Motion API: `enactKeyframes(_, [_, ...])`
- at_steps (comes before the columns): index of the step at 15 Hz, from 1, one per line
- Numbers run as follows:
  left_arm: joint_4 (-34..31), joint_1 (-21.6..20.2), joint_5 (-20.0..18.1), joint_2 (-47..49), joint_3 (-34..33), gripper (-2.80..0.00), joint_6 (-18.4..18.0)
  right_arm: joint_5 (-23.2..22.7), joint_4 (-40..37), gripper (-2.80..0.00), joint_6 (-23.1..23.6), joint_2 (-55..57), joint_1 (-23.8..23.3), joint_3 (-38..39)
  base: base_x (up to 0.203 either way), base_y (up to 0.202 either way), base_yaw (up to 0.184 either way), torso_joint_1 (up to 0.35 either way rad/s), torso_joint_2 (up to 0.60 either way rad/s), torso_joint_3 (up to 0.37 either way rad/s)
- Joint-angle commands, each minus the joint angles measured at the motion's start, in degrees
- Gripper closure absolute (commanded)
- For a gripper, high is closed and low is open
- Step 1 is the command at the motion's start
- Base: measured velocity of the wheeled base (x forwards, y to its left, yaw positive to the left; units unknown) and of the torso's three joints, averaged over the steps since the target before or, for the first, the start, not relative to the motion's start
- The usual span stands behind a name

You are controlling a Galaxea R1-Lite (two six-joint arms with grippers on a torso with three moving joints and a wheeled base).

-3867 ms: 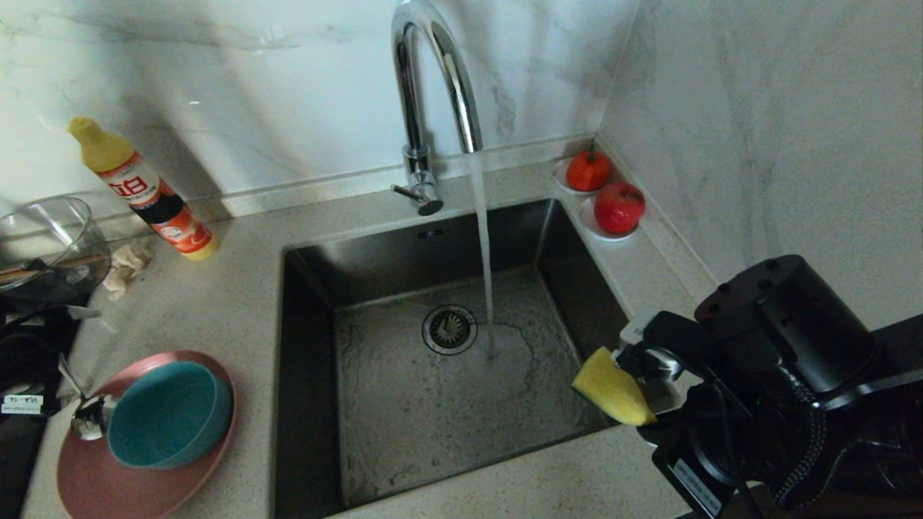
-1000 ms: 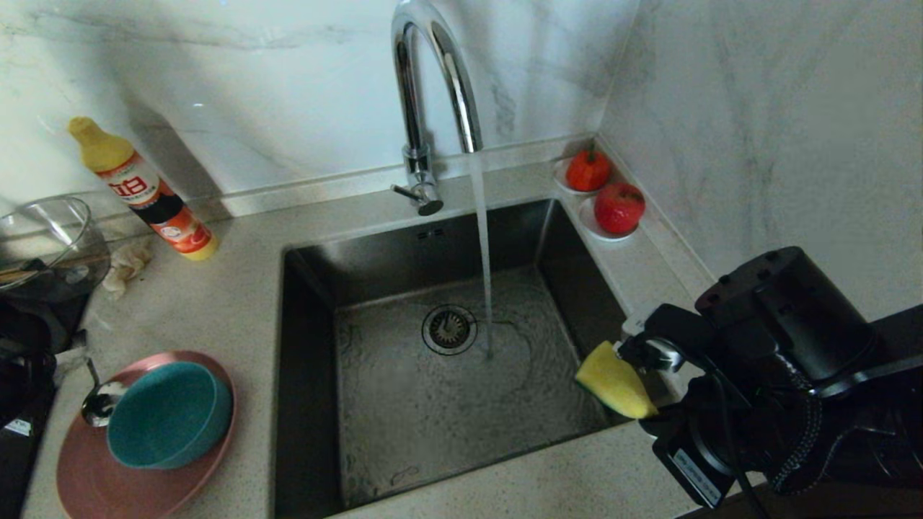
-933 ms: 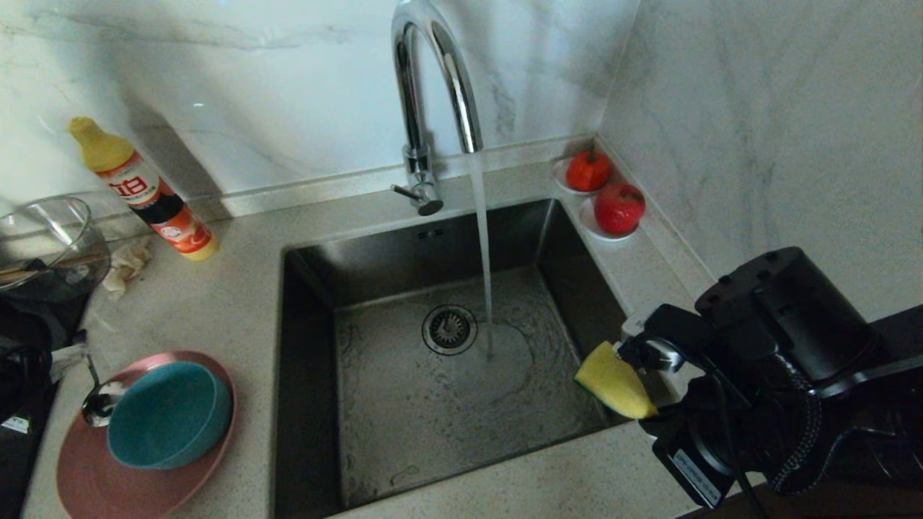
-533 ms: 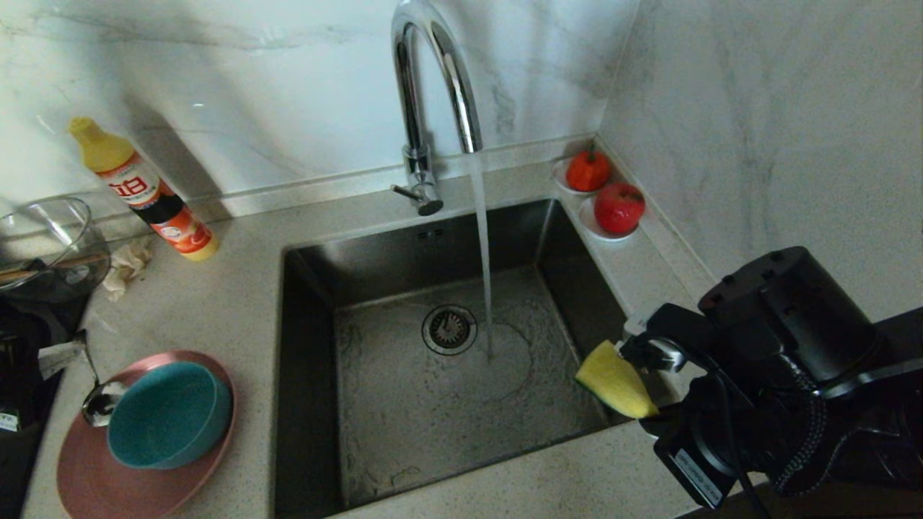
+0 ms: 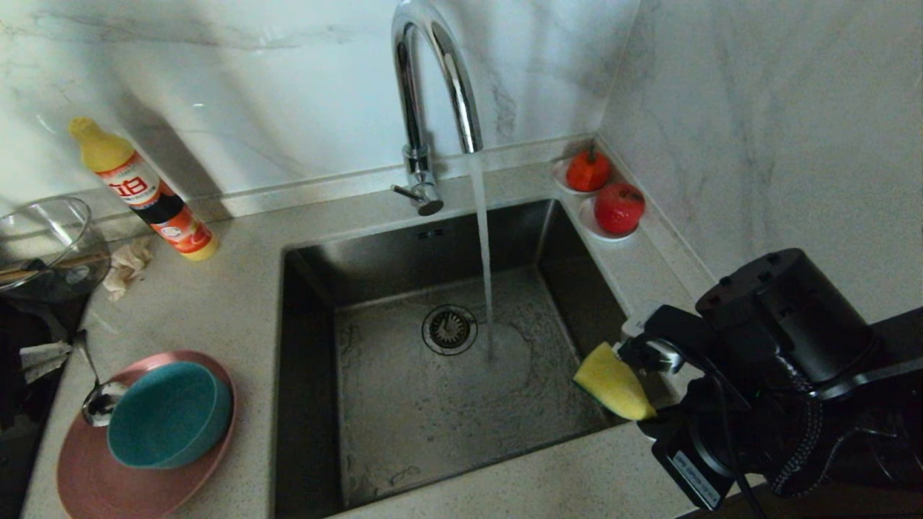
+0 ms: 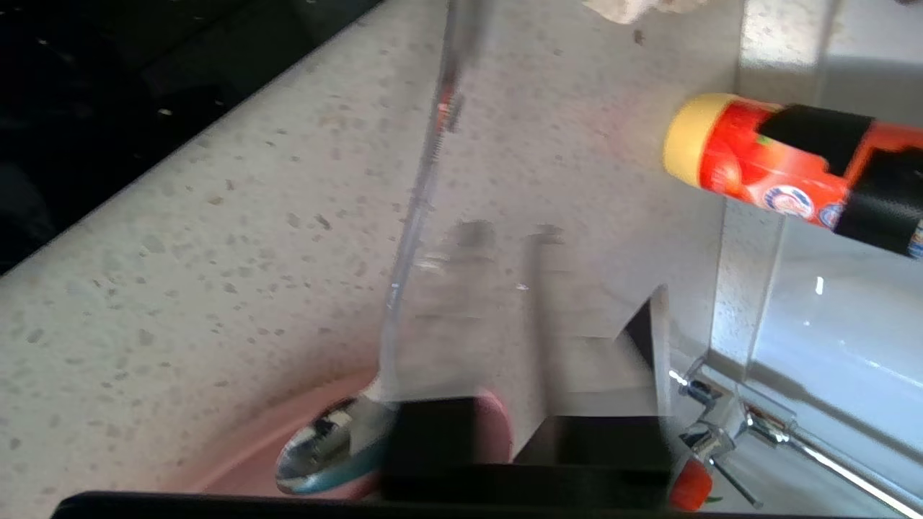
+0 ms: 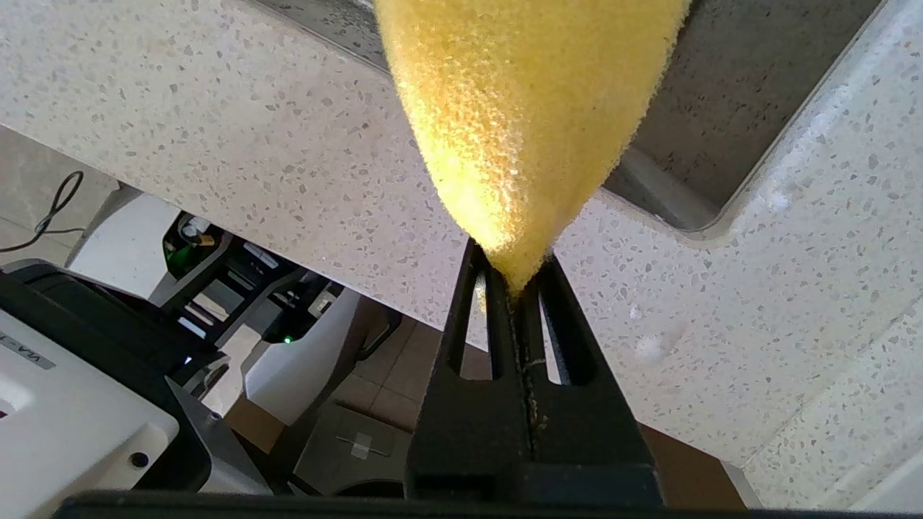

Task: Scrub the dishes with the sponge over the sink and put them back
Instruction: Rinse the spoon

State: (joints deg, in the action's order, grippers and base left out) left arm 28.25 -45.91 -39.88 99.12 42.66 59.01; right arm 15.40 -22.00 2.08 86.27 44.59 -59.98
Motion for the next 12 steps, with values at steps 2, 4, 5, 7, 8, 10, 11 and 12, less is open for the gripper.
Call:
enactKeyframes(2, [1.26, -0.05, -0.47, -1.38, -0.91, -2.80, -0.03, 0.07, -0.14, 0.00, 0.02, -0.05, 0.06, -0.05, 0.000, 0.000, 0.000, 0.000, 0.00, 0.000])
enactKeyframes(4, [4.51, -0.24, -0.72, -1.94, -2.87, -2.80, 0.02, 0.07, -0.14, 0.00, 0.06, 0.04, 0.06, 0.03, 0.000, 0.000, 0.000, 0.000, 0.00, 0.000])
enactKeyframes(5, [7.16, -0.30, -1.20, -1.89, -4.20, -2.80, 0.10, 0.07, -0.14, 0.00, 0.02, 0.04, 0.03, 0.04, 0.000, 0.000, 0.000, 0.000, 0.00, 0.000])
enactKeyframes(7, [13.04, -0.62, -3.20, -1.07, -7.45, -2.80, 0.05, 0.07, -0.14, 0.00, 0.02, 0.04, -0.03, 0.04, 0.000, 0.000, 0.000, 0.000, 0.00, 0.000])
enactKeyframes(8, [16.80, -0.93, -4.90, 0.25, -9.04, -2.80, 0.01, 0.07, -0.14, 0.00, 0.11, 0.04, 0.06, -0.05, 0.000, 0.000, 0.000, 0.000, 0.00, 0.000])
enactKeyframes(10, [23.02, -1.84, -7.26, 3.22, -11.20, -2.80, 0.14, 0.07, -0.14, 0.00, 0.11, 0.11, 0.05, -0.04, 0.000, 0.000, 0.000, 0.000, 0.00, 0.000])
enactKeyframes(11, [24.79, -2.11, -7.58, 4.61, -12.04, -2.80, 0.16, 0.04, -0.14, 0.00, 0.03, 0.21, -0.03, 0.04, 0.000, 0.000, 0.000, 0.000, 0.00, 0.000])
enactKeyframes(12, [25.28, -2.34, -7.67, 4.94, -12.34, -2.80, 0.14, -0.02, -0.14, 0.00, 0.02, 0.21, -0.03, 0.12, 0.000, 0.000, 0.000, 0.000, 0.00, 0.000])
